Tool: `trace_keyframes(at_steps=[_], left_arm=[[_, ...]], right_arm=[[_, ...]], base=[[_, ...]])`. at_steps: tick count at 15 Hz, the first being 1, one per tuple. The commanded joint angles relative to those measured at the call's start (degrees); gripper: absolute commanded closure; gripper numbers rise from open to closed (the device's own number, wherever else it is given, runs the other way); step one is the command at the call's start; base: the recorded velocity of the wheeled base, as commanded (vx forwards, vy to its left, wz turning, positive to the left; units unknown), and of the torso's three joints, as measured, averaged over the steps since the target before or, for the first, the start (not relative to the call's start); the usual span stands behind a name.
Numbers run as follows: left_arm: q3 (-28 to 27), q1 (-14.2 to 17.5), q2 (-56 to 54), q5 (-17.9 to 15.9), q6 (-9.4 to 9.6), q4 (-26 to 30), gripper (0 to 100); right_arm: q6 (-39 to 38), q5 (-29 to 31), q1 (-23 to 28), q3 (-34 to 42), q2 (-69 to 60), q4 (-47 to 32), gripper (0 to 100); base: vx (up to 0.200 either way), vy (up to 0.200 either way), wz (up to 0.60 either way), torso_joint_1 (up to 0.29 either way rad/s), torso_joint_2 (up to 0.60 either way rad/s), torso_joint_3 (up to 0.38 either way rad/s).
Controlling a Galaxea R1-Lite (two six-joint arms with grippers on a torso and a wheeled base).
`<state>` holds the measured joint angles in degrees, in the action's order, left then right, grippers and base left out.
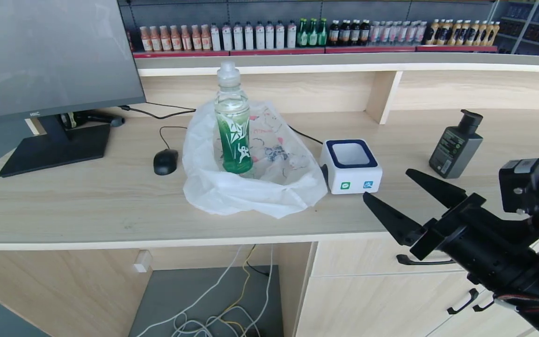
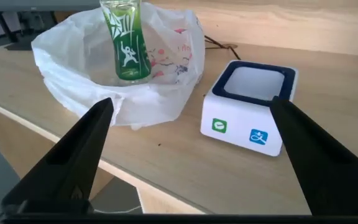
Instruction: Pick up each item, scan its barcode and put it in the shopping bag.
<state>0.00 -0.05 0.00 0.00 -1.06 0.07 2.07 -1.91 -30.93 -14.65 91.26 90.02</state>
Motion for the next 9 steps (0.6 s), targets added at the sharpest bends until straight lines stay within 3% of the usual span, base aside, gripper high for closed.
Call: trace_keyframes(at_steps=[1, 9], left_arm=[[0.00, 0.05, 0.09, 0.00, -0.08, 0.01, 0], [0.00, 0.05, 0.09, 0.09, -0.17, 0.01, 0]], right_arm=[[0.21, -0.02, -0.27, -1.26, 1.11, -0.02, 0], [2.15, -0.02, 0.25, -2.40, 2.52, -0.02, 0]], base=[[0.000, -0.200, 0.00, 0.002, 0.00, 0.002], [0.000, -0.200, 0.00, 0.003, 0.00, 0.002]])
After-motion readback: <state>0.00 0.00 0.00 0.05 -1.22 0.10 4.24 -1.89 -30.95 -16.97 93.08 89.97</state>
